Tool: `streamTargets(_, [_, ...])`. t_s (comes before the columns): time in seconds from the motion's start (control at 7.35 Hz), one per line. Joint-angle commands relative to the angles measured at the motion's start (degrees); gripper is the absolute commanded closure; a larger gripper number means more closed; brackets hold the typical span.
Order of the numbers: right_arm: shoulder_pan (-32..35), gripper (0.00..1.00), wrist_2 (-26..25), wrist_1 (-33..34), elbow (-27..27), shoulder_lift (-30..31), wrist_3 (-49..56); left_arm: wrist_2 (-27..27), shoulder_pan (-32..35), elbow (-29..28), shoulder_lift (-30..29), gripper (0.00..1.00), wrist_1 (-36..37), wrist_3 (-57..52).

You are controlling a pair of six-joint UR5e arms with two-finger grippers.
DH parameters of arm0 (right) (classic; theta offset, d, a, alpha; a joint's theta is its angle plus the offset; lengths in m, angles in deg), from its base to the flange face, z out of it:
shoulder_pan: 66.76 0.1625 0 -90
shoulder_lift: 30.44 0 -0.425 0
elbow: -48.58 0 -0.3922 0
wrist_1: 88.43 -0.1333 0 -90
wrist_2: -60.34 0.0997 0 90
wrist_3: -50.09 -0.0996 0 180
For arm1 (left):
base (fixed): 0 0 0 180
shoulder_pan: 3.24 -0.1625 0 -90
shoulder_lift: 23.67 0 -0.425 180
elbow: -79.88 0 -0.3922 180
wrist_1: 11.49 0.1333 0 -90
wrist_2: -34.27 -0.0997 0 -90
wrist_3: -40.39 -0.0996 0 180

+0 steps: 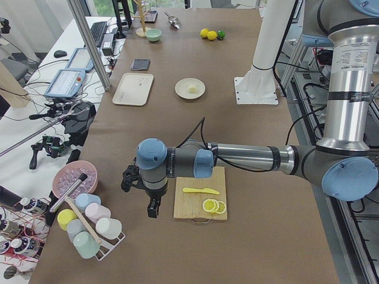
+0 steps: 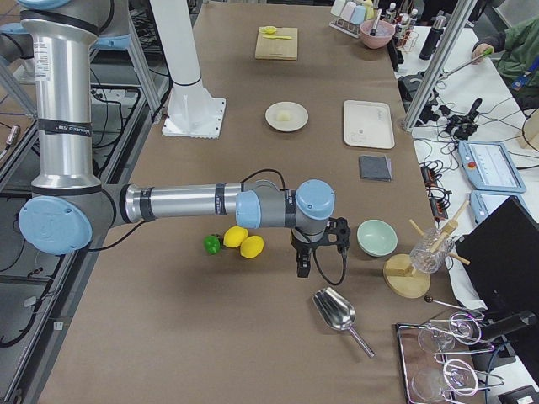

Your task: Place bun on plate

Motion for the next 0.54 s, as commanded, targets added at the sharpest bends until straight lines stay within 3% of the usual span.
streamTargets(0.0, [0.00, 0.00, 0.00, 0.20, 0.01, -0.35, 0.00, -0.01, 0.00, -0.25, 0.00, 0.02, -0.03, 0.00])
streamTargets(0.41, [0.00, 0.00, 0.00, 0.37, 0.01, -0.53, 0.00, -0.01, -0.09, -0.51, -0.17, 0.02, -0.03, 0.00])
